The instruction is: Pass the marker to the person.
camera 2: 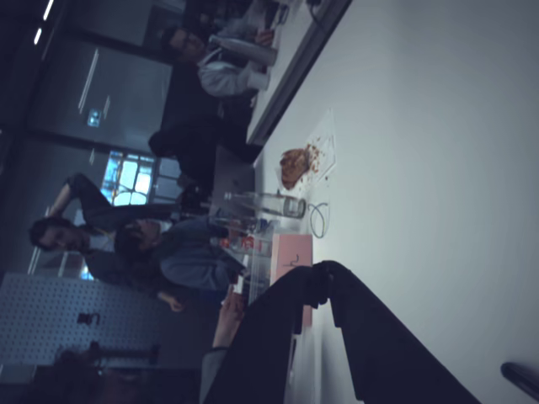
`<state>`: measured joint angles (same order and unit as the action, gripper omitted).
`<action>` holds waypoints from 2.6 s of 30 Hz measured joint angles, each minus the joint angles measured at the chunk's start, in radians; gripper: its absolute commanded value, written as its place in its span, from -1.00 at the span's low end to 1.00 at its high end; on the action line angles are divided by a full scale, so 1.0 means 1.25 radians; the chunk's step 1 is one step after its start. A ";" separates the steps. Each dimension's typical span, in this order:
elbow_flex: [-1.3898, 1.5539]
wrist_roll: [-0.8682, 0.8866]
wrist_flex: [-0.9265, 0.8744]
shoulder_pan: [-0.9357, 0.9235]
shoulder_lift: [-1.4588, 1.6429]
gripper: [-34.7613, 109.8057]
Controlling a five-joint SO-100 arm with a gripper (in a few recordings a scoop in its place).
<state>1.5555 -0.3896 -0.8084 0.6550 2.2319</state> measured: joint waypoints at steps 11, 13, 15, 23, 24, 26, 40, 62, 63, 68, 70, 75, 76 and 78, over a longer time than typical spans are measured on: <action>-0.080 -0.196 -0.042 0.193 -0.133 -0.59; -0.070 -0.269 -0.070 0.214 -0.147 -0.59; -0.064 -0.318 -0.106 0.232 -0.160 -0.59; 0.039 -0.487 -0.173 0.247 -0.187 -0.59; 0.054 -0.502 -0.161 0.243 -0.193 -0.59; 0.081 -0.520 -0.109 0.229 -0.217 -0.59; 0.077 -0.465 -0.184 0.217 -0.341 -0.59; 0.094 -0.225 -0.064 0.282 -0.466 -0.59; 0.094 -0.204 -0.052 0.285 -0.466 -0.59; 0.093 -0.094 -0.016 0.304 -0.468 -0.59; 0.093 -0.052 -0.006 0.310 -0.468 -0.59; 0.093 0.088 0.037 0.312 -0.468 -0.59; 0.101 0.124 0.048 0.308 -0.468 -0.59; 0.119 0.194 0.072 0.298 -0.468 -0.59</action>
<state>1.7043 -0.1473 -0.7179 1.0278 1.6475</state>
